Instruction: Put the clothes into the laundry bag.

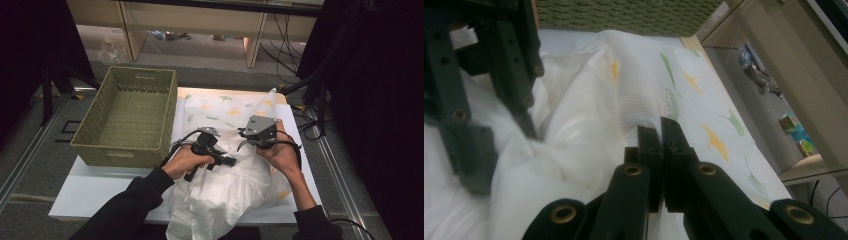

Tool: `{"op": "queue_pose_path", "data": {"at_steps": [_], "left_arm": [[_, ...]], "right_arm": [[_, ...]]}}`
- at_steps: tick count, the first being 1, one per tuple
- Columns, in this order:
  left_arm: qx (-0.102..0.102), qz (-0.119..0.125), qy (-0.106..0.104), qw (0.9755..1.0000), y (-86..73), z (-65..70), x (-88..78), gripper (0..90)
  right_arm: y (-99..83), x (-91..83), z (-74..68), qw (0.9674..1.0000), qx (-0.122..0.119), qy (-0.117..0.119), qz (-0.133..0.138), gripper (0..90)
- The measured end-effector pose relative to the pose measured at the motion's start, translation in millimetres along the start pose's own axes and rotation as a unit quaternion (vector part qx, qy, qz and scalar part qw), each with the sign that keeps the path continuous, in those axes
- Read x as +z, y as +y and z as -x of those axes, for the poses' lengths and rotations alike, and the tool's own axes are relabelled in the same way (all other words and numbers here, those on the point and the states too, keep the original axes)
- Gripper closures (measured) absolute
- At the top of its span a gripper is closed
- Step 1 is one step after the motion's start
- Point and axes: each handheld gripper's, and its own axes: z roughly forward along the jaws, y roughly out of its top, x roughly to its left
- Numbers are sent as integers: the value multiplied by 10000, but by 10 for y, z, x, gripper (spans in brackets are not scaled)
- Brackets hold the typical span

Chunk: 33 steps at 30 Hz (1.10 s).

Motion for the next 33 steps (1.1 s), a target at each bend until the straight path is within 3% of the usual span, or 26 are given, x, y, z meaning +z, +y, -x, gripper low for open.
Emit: {"op": "queue_pose_path", "data": {"at_steps": [3,7,11,13,14,15,16,19,21,23,24,25,27,28,29,30,33], "left_arm": [[56,47,345,9994,55,57,88,775],[83,-90,561,9984,141,5,135,816],[288,-156,1021,9942,223,-145,146,816],[-137,102,813,9965,203,-238,208,807],[-232,141,719,9970,180,-267,213,786],[-219,194,754,9967,153,-262,201,741],[-109,197,808,9965,134,-245,166,700],[149,173,1038,9943,101,-123,-17,462],[383,203,1266,9910,88,-28,-171,368],[571,266,1582,9854,89,15,-303,287],[568,334,1727,9828,92,18,-354,235],[499,386,1763,9823,95,6,-396,181],[522,383,1827,9810,90,-29,-457,176],[577,353,1918,9791,83,-40,-465,173],[660,198,2030,9768,72,-63,-471,164],[611,104,2077,9762,53,-84,-448,153],[565,-296,1950,9787,-6,-195,-341,154]], "right_arm": [[14,-5,-12,10000,-6,25,0,900],[30,-39,-11,9999,-100,-13,-35,900],[59,-87,-39,9999,-48,123,94,900],[72,-91,-53,9998,-109,119,96,900],[75,-88,-61,9998,-135,116,92,900],[75,-80,-66,9995,-230,169,93,900],[70,-79,-68,9995,-235,184,89,900],[50,-86,-60,9999,-99,128,55,900],[41,-86,-50,9999,-85,122,61,900],[35,-81,-45,9999,-104,115,67,900],[38,-81,-50,9999,-76,126,55,899],[42,-80,-52,9999,-90,129,69,900],[49,-82,-63,9998,-118,119,70,899],[48,-85,-63,9998,-136,126,64,900],[47,-88,-63,9998,-125,138,60,900],[43,-87,-56,9998,-120,136,77,899],[34,-79,-48,9998,-114,153,79,899]]}}
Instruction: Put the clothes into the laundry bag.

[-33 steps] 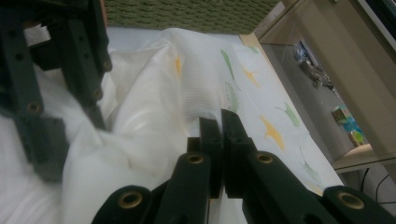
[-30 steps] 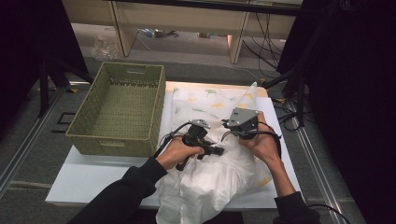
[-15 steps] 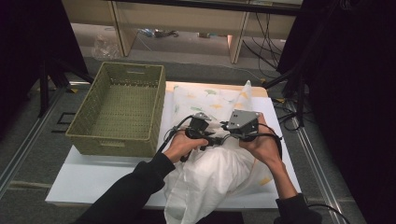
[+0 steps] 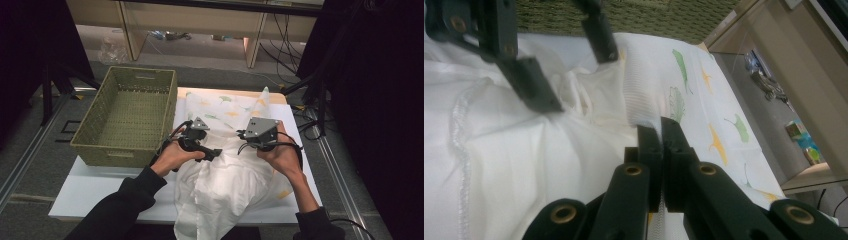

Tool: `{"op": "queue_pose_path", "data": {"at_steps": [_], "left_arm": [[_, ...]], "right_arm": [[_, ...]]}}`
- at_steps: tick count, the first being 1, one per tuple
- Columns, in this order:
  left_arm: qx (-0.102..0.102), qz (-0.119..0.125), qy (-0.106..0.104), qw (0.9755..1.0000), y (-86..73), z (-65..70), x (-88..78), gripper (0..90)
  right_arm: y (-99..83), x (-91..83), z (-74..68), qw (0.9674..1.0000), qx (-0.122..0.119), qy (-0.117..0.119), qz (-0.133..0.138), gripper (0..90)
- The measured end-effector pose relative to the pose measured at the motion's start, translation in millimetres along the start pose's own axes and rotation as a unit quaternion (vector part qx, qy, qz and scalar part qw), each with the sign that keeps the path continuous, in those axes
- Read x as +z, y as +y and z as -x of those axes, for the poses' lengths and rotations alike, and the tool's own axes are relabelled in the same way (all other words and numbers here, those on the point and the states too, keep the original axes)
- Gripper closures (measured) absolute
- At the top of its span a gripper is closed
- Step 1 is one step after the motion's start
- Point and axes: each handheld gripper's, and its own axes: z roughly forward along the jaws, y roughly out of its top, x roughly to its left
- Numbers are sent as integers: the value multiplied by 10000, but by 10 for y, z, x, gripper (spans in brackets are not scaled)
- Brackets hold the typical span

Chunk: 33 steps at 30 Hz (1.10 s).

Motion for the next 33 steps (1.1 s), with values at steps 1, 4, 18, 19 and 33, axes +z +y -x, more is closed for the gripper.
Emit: {"op": "queue_pose_path", "data": {"at_steps": [1,4,18,19,33], "left_arm": [[-71,-26,-85,9999,-27,-14,59,154],[-371,-105,-312,9988,-77,-8,219,157],[94,150,-755,9970,132,339,390,819],[-11,214,-648,9977,150,322,428,820],[-194,353,-254,9989,181,188,159,442]], "right_arm": [[-2,4,-1,10000,7,-9,-2,899],[0,5,-11,10000,26,-17,-27,899],[30,-8,-31,10000,-8,43,-30,900],[35,-10,-32,10000,11,60,-20,900],[20,-41,-16,10000,12,70,-19,899]]}}
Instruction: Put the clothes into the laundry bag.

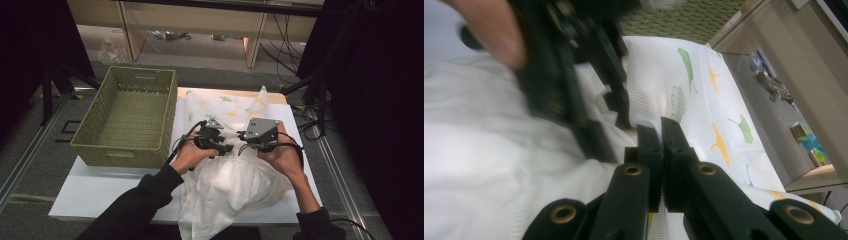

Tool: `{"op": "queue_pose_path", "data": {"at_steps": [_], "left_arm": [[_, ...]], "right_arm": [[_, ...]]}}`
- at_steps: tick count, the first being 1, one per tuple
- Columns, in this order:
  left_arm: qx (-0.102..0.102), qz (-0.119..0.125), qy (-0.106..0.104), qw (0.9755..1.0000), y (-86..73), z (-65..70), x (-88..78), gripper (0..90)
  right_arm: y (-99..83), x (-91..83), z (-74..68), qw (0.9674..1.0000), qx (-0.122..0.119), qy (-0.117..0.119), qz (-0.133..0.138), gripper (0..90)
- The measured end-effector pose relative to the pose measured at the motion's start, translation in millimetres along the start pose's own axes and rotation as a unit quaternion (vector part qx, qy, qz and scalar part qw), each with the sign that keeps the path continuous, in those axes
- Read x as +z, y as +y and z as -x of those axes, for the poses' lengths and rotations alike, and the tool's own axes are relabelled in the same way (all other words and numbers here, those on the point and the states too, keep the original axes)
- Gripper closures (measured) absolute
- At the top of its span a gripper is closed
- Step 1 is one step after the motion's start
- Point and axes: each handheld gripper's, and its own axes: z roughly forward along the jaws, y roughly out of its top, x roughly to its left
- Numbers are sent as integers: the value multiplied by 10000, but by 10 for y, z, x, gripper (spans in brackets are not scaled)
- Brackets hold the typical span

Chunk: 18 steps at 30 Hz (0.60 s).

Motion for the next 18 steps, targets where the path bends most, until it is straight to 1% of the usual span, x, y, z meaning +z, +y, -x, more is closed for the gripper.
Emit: {"op": "queue_pose_path", "data": {"at_steps": [1,2,4,5,6,7,8,9,10,11,12,14,15,17,18], "left_arm": [[48,24,-34,10000,-13,29,-77,396],[145,22,-16,9999,-32,43,-149,362],[240,-78,85,9996,-77,55,-264,307],[210,-84,44,9997,-110,64,-312,288],[174,-101,-105,9997,-147,70,-352,282],[189,-124,-206,9995,-191,77,-386,257],[268,-210,-236,9991,-238,75,-406,227],[255,-276,-142,9992,-293,85,-410,221],[470,-410,-11,9981,-339,67,-409,219],[616,-501,151,9967,-385,54,-387,207],[661,-601,218,9958,-422,34,-355,186],[489,-694,139,9963,-471,-23,-274,165],[362,-713,162,9967,-495,-41,-223,157],[366,-819,110,9959,-518,-76,-123,151],[272,-790,19,9965,-524,-90,-71,159]], "right_arm": [[-2,0,1,10000,-1,8,8,900],[-4,-2,1,10000,-8,2,5,900],[-4,-12,2,10000,21,-8,10,899],[-5,-11,7,10000,7,-38,29,899],[-5,-11,3,10000,14,-15,11,899],[-6,-12,0,10000,5,-12,5,899],[-6,-14,-1,10000,4,0,0,899],[-6,-15,1,10000,4,1,9,899],[-6,-13,3,10000,4,2,11,899],[-6,-8,2,10000,8,4,7,899],[-5,-2,1,10000,-6,7,6,899],[-2,6,-6,10000,-15,27,-8,899],[0,7,-7,10000,-4,11,-6,899],[1,17,-8,10000,-35,8,-20,899],[3,26,-11,10000,-55,20,-22,899]]}}
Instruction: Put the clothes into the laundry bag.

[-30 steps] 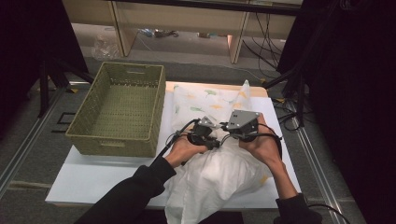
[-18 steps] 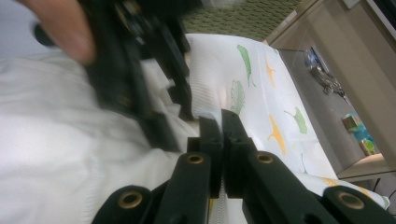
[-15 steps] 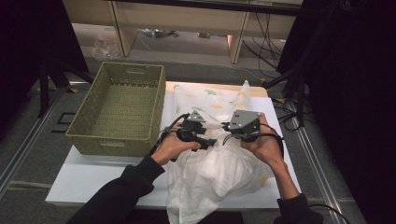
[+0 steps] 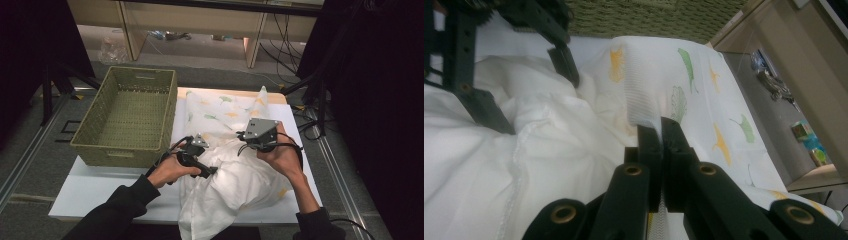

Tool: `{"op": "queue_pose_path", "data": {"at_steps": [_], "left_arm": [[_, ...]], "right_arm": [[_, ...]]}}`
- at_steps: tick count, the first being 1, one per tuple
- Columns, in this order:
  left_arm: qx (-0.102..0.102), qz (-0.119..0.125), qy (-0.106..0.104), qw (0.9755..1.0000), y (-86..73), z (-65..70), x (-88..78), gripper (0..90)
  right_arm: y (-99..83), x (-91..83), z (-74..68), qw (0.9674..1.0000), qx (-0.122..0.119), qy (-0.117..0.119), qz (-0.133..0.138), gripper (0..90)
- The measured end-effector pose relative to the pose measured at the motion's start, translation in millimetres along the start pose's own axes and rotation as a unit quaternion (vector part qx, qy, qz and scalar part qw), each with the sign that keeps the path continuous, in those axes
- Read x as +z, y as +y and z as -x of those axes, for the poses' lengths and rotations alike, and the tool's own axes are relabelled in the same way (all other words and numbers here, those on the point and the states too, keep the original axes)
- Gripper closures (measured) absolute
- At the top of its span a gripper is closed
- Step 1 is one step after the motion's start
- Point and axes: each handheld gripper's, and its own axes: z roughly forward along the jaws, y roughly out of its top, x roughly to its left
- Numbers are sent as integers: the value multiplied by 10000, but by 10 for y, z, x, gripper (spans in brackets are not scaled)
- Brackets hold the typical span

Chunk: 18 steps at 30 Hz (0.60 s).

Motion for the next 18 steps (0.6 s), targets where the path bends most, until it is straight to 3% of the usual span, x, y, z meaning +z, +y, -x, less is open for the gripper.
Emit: {"op": "queue_pose_path", "data": {"at_steps": [1,3,4,5,6,8,11,15,18], "left_arm": [[-202,95,-206,9995,0,-3,59,201],[-472,199,-581,9970,-1,0,139,503],[-481,228,-602,9968,5,43,164,627],[-267,270,-460,9982,26,112,173,689],[-25,261,-400,9989,59,180,164,721],[-6,450,-582,9973,132,270,143,750],[46,592,-684,9959,232,338,95,761],[-268,785,-631,9946,342,273,56,770],[-555,963,-395,9930,403,116,21,777]], "right_arm": [[2,10,-3,10000,-25,25,15,899],[3,23,-8,10000,-12,19,-10,899],[4,28,-14,10000,20,29,-33,899],[5,34,-19,10000,17,44,-51,899],[5,41,-22,10000,-4,51,-54,899],[1,54,-26,9999,-4,66,-93,899],[-1,58,-27,9999,-6,106,-102,899],[-11,2,1,9999,48,118,-55,900],[-2,-74,16,9999,61,159,24,900]]}}
